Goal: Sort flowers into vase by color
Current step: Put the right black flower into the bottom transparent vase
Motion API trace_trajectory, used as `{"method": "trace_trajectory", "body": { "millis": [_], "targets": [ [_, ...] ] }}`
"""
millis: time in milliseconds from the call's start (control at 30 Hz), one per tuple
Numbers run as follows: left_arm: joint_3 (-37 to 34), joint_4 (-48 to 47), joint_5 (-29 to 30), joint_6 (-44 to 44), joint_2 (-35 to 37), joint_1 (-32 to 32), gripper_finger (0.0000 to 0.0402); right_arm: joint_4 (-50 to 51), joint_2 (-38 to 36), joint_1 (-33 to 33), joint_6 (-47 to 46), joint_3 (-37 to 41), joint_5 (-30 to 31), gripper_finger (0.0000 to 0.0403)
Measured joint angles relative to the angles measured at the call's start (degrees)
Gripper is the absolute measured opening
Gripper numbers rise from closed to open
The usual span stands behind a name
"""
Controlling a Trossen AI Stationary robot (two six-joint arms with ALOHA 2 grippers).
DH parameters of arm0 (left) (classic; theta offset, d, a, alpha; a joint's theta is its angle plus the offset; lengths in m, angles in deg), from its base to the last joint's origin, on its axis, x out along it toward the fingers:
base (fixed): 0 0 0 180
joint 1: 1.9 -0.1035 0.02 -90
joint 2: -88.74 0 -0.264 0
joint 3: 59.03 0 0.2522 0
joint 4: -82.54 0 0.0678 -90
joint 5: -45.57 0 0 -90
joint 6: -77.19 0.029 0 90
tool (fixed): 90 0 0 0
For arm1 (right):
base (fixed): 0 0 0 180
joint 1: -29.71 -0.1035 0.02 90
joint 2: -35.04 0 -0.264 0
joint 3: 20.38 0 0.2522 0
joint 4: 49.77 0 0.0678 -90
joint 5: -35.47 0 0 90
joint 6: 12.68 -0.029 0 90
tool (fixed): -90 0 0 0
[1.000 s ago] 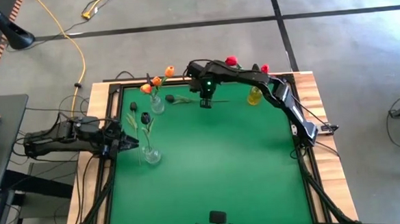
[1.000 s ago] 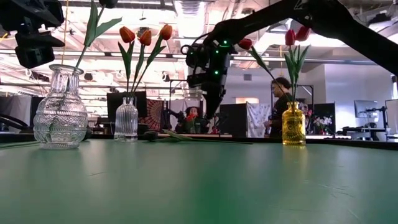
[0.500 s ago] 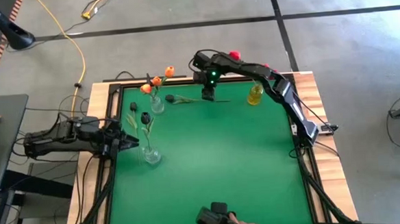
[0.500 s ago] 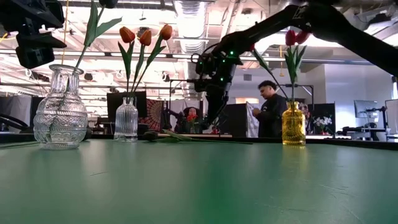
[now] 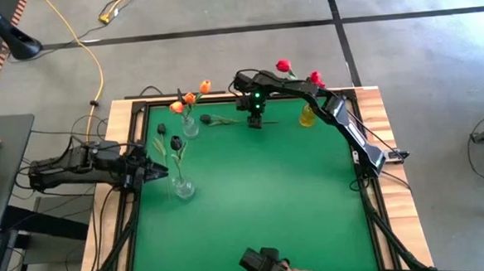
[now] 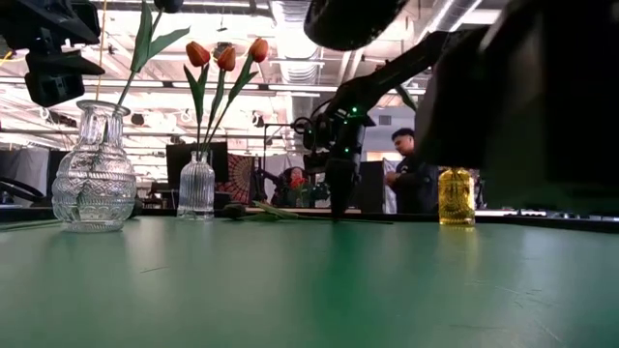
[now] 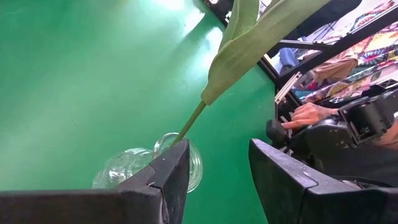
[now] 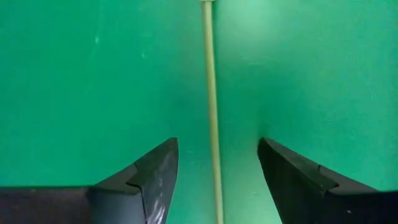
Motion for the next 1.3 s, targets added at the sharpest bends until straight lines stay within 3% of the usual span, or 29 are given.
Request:
{"method": "trace_trajectory", "body": {
  "millis": [433,567,867,1067,1300],
  "targets": [
    [0.00,-0.04,0.44,-0.04,0.00,0.01,0.0153,2.39,0.61,-1.49,4.40,-0.11,2.20,0.0240],
    [0.00,-0.07,0.44,-0.04,0.00,0.00,0.0153,2.36,0.69,-1.71,4.39,-0.09,3.38,0.0188],
    [0.00,-0.07,0.44,-0.04,0.00,0.01,0.0153,3.26,0.74,-2.43,3.32,0.00,5.03,0.0022],
    [0.00,-0.07,0.41,0.28,0.00,0.01,0.0153,4.50,0.19,-2.37,-0.80,-0.53,4.98,0.0025],
    [0.00,0.52,-0.24,0.98,0.00,0.00,0.0153,13.82,-5.14,-3.10,-7.26,-3.02,4.21,0.0015]
  ]
}}
